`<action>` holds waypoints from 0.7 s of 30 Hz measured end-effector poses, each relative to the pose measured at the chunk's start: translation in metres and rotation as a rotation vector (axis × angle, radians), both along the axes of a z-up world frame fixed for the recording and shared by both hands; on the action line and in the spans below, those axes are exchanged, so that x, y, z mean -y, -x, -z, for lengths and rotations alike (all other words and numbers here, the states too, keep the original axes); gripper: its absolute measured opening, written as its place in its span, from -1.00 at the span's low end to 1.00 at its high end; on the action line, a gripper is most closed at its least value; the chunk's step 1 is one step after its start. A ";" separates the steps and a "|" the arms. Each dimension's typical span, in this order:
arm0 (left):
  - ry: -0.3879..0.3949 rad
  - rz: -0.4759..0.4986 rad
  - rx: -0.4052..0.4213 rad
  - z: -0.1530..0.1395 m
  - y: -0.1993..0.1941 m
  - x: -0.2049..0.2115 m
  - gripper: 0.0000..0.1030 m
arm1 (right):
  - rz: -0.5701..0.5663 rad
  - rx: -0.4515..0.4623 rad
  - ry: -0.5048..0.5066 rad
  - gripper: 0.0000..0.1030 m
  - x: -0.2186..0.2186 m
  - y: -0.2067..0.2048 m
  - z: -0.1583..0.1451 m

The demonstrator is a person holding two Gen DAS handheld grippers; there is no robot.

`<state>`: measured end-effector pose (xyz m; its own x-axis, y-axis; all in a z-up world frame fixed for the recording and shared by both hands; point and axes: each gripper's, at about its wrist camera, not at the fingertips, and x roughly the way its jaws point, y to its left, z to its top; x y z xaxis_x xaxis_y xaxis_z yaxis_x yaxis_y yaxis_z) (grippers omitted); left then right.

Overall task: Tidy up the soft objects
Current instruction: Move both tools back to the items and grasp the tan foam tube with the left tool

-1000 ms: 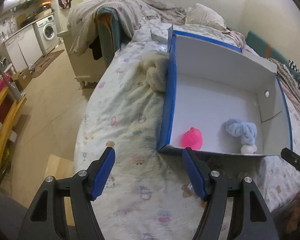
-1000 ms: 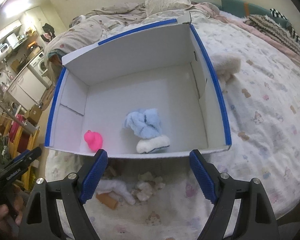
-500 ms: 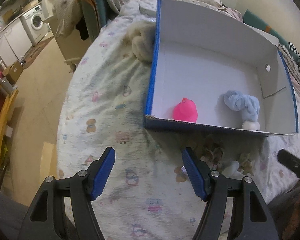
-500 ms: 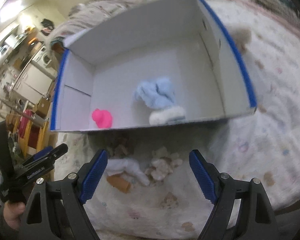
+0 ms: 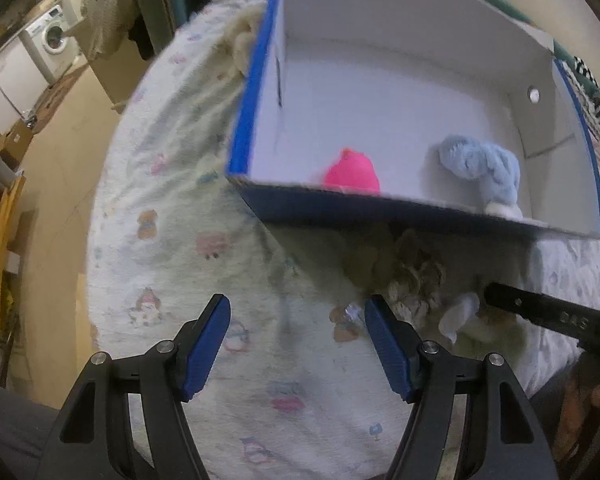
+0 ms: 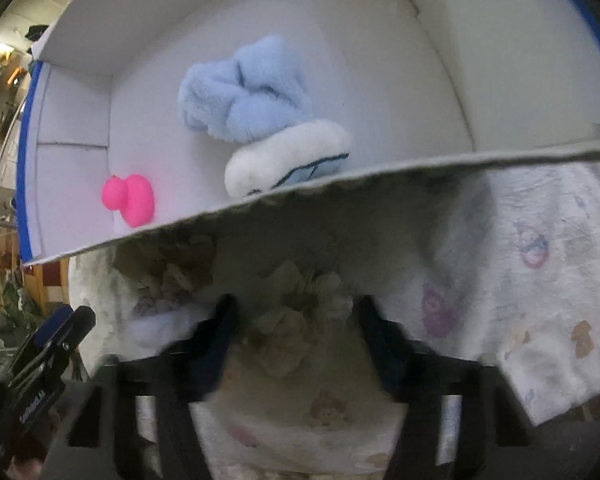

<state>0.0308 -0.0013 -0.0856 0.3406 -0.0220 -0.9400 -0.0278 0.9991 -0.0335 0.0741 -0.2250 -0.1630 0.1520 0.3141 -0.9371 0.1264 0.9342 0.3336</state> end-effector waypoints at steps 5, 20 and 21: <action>0.017 0.029 -0.052 0.012 0.002 0.009 0.30 | -0.017 0.067 0.018 -0.69 -0.001 0.006 -0.015; 0.024 0.215 -0.137 0.038 0.017 0.055 0.30 | 0.074 0.158 -0.017 -0.80 0.023 0.022 -0.041; 0.023 0.246 -0.137 0.039 0.020 0.063 0.30 | 0.077 0.160 -0.017 -0.80 0.023 0.022 -0.042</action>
<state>0.0110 -0.0644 -0.1247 0.1924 -0.1104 -0.9751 0.2098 0.9753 -0.0690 0.0522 -0.2482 -0.1211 0.3229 0.3113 -0.8938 0.1417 0.9178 0.3709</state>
